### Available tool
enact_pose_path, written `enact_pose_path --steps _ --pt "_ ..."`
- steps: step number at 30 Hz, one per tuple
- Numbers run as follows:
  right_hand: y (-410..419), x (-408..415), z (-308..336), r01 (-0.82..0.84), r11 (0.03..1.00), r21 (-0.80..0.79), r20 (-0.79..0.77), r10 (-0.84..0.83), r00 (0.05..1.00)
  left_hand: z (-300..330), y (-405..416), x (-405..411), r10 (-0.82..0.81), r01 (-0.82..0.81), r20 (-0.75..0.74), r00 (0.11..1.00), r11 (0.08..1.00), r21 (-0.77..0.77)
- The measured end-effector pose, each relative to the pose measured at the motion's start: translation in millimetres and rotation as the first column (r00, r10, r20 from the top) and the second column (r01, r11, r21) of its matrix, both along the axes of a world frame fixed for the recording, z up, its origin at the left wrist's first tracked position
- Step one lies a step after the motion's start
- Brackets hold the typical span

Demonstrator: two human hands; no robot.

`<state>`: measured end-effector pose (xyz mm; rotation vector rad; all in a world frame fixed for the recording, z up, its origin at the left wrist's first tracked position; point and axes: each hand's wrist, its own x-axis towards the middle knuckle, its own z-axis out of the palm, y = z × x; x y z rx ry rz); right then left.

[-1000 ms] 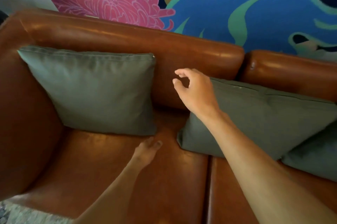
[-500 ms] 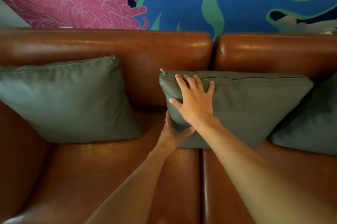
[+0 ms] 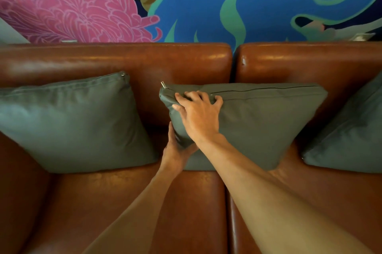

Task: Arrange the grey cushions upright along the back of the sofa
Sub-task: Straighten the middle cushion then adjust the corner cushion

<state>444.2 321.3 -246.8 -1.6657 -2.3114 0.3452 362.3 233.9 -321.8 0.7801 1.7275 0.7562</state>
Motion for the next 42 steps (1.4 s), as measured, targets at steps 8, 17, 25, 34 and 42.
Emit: enact_pose_path --steps 8,17,25,34,42 --pt "5 93 17 0.257 0.966 0.026 -0.272 -0.241 0.932 14 8 -9 0.07 -0.086 0.117 0.991 0.987 0.136" --pt "4 221 -2 0.585 0.726 -0.36 -0.426 -0.686 0.589 40 25 23 0.211 -0.175 -0.192 0.959 0.967 0.185" --pt "20 246 5 0.421 0.749 -0.511 -0.401 -0.641 0.654 66 48 66 0.133 -0.076 -0.475 0.87 0.988 0.136" --pt "16 270 0 0.363 0.69 -0.626 -0.327 -0.655 0.681 77 46 60 0.104 -0.119 -0.427 0.898 0.993 -0.009" --pt "3 276 -9 0.447 0.873 -0.193 -0.441 -0.484 0.755 81 48 80 0.059 0.234 -0.828 0.557 0.946 0.224"
